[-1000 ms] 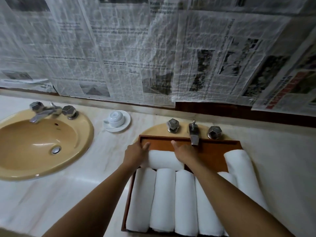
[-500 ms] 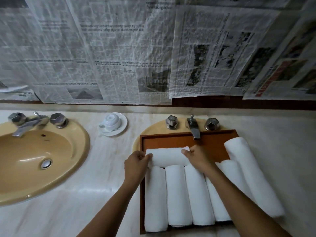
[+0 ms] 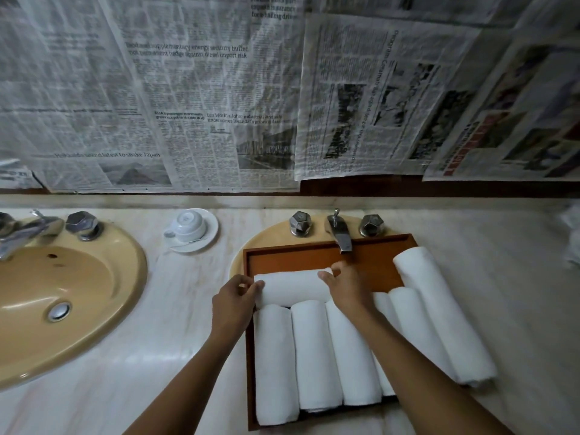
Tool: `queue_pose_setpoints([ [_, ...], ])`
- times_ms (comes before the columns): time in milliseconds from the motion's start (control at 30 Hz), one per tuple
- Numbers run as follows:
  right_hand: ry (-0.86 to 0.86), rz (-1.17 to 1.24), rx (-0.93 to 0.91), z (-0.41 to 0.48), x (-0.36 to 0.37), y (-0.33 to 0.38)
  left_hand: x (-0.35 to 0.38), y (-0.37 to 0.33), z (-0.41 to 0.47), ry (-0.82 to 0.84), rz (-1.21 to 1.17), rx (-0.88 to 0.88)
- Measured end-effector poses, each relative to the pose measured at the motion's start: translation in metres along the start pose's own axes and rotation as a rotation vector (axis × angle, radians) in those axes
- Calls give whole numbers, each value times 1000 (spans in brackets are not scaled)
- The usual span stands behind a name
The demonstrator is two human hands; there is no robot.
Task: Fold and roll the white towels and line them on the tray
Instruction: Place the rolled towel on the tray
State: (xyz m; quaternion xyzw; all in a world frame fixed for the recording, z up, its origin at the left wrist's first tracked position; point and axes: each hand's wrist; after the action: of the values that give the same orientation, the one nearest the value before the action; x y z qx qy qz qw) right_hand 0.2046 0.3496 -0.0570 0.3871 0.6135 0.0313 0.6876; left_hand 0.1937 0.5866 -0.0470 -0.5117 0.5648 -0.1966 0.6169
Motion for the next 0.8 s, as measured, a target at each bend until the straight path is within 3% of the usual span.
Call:
queue_pose_setpoints([
  [467, -33, 170, -101, -33, -59, -36, -28, -7, -34, -16, 38, 169],
  [800, -171, 274, -58, -77, -152, -159, 28, -40, -130, 14, 25, 316],
])
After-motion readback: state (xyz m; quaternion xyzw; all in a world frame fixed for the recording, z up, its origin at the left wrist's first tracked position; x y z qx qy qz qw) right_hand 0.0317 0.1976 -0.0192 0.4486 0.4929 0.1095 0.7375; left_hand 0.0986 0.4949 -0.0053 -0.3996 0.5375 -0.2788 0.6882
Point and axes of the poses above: each hand's wrist, its own z-axis towards the middle knuckle, its own x-axis out of the palm, y = z × x, and after that the axes turned 15 degrees about -y, right-handed
